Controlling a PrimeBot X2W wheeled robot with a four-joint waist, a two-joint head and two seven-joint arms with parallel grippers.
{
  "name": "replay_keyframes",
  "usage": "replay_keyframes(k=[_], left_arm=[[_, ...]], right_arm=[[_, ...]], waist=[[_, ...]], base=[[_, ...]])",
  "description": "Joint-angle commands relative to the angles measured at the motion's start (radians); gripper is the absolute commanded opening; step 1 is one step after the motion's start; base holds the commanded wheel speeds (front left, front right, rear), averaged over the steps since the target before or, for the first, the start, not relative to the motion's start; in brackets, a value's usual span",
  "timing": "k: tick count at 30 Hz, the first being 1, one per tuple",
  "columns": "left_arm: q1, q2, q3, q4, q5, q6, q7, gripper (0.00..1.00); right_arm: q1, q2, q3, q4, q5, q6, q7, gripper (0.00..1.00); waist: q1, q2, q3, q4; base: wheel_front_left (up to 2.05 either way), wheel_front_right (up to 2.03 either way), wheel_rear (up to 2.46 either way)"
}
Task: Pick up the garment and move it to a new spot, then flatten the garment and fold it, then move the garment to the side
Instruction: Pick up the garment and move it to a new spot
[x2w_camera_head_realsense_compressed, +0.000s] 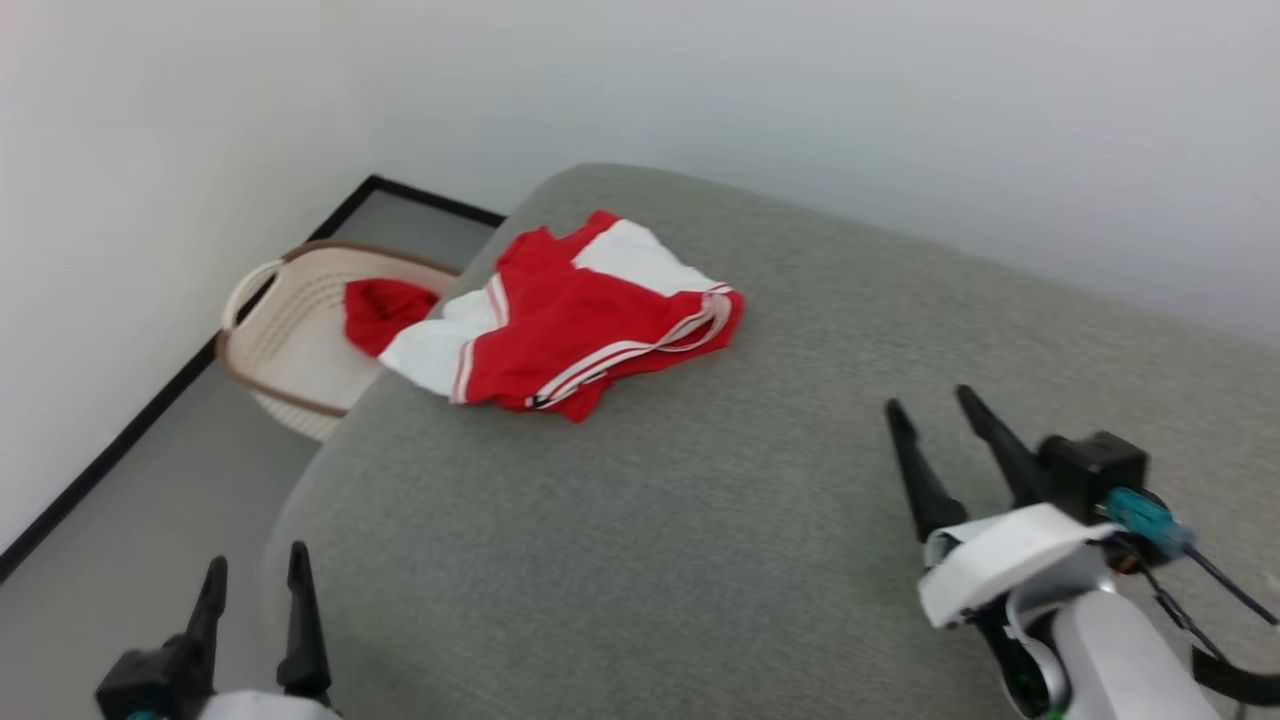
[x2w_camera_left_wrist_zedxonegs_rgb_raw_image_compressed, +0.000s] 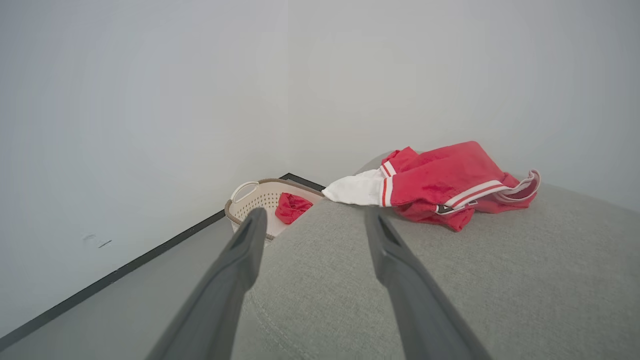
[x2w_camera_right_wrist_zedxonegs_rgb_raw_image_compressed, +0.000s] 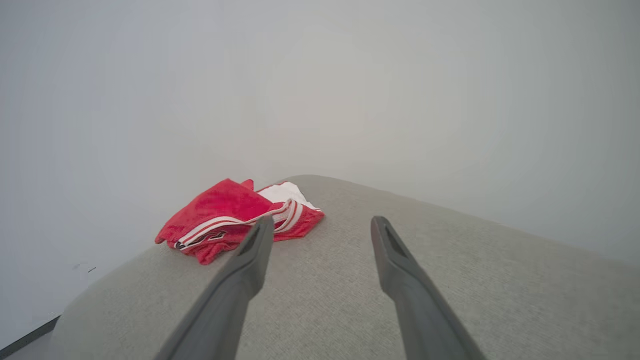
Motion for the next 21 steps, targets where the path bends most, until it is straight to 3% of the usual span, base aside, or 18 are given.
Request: replay_keyframes(k=[1,14,21], left_arm=[[0.021,-0.009,0.015,-0.019,-0.008,0.009,0.000,1.00],[0.079,-0.053,0.049,-0.081,-0.012,-0.004,0.000,1.00],[-0.057,0.006,-0.016,-0.040,0.015,-0.051,0.005,1.00]], right_arm=[[-0.025,-0.002,0.030,0.019,0.015,-0.001,-0.005,1.00],[-0.122,-0.024,0.152,0.146,0.083,-0.001,-0.069,1.00],[-0.127,-0.042,0.138,0.150,0.074,-0.001,-0.082,1.00]], waist=[[0.0000,0.0000,0.019,0.046],[0.0000,0.0000,0.027,0.050],[0.0000,0.0000,0.053,0.040]], base=[[0.00,0.00,0.00],[0.00,0.00,0.00],[0.00,0.00,0.00]])
